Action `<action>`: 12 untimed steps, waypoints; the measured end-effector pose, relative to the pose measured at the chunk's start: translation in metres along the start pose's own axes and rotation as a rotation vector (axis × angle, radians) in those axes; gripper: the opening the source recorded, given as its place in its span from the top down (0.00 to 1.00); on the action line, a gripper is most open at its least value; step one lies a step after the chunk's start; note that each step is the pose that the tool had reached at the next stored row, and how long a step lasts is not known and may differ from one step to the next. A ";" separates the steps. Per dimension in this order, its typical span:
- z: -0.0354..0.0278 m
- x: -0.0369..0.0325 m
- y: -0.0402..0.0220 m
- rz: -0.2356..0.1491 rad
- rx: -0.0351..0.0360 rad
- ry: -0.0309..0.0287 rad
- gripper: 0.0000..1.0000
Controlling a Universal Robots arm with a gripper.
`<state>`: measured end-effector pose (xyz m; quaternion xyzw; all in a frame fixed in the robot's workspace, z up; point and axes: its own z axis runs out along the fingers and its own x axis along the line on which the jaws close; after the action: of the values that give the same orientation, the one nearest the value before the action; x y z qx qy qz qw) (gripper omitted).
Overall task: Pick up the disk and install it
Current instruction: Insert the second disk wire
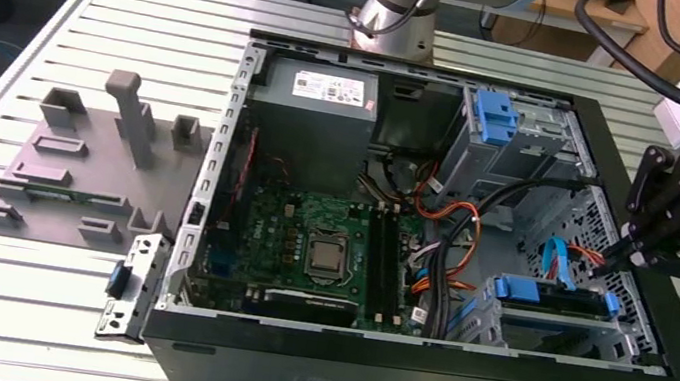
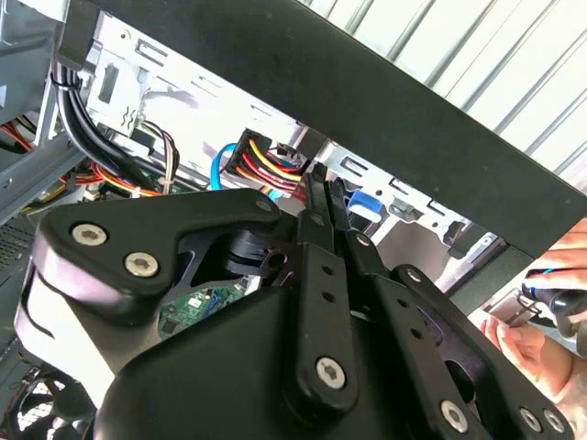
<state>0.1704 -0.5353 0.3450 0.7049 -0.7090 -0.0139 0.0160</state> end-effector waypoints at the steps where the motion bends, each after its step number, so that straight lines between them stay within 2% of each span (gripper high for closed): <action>1: 0.0000 0.0000 0.0000 0.000 0.0002 -0.0002 0.87; 9: 0.0004 -0.0001 -0.0001 0.000 0.0002 -0.0007 0.87; 10: 0.0005 -0.0001 -0.0002 0.000 0.0004 -0.0010 0.86; 11: 0.0006 -0.0001 -0.0003 0.000 0.0003 -0.0012 0.80; 12: 0.0007 -0.0001 -0.0002 0.000 0.0001 -0.0013 0.80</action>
<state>0.1706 -0.5352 0.3443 0.7050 -0.7089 -0.0143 0.0155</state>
